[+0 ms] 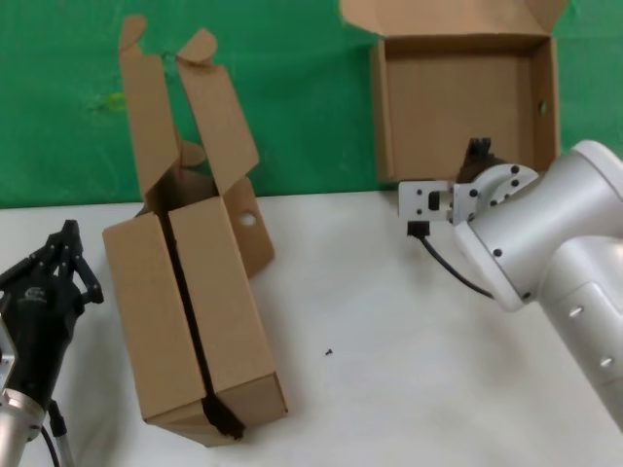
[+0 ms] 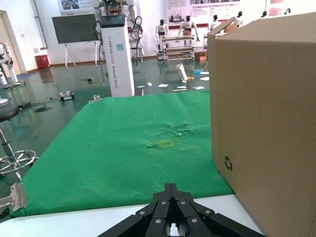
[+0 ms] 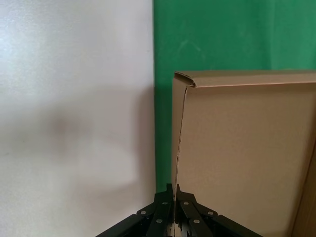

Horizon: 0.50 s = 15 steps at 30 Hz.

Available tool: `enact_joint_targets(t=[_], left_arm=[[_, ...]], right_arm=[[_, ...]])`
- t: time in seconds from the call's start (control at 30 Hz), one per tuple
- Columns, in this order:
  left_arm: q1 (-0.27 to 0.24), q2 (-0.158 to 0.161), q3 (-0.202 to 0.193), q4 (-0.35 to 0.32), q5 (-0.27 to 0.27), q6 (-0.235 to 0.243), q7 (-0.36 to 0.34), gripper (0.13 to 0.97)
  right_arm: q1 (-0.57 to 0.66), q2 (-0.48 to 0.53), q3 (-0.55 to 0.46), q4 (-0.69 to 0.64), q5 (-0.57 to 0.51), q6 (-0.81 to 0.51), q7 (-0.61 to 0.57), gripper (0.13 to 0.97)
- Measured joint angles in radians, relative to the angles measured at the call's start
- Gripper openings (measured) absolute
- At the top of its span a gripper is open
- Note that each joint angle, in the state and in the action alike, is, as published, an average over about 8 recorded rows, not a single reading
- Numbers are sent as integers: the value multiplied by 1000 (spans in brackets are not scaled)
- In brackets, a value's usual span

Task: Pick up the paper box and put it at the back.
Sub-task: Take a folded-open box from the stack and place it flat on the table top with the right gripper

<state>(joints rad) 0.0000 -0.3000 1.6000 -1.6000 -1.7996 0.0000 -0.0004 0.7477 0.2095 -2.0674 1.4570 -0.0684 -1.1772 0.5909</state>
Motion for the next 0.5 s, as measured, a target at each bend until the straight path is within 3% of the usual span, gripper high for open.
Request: enact_joint_targets(t=[0.5], left_arm=[[0,0,0,0,0,0,0,143]], right_arm=[[-6,-65,50,-136,-35,95,-28,148]])
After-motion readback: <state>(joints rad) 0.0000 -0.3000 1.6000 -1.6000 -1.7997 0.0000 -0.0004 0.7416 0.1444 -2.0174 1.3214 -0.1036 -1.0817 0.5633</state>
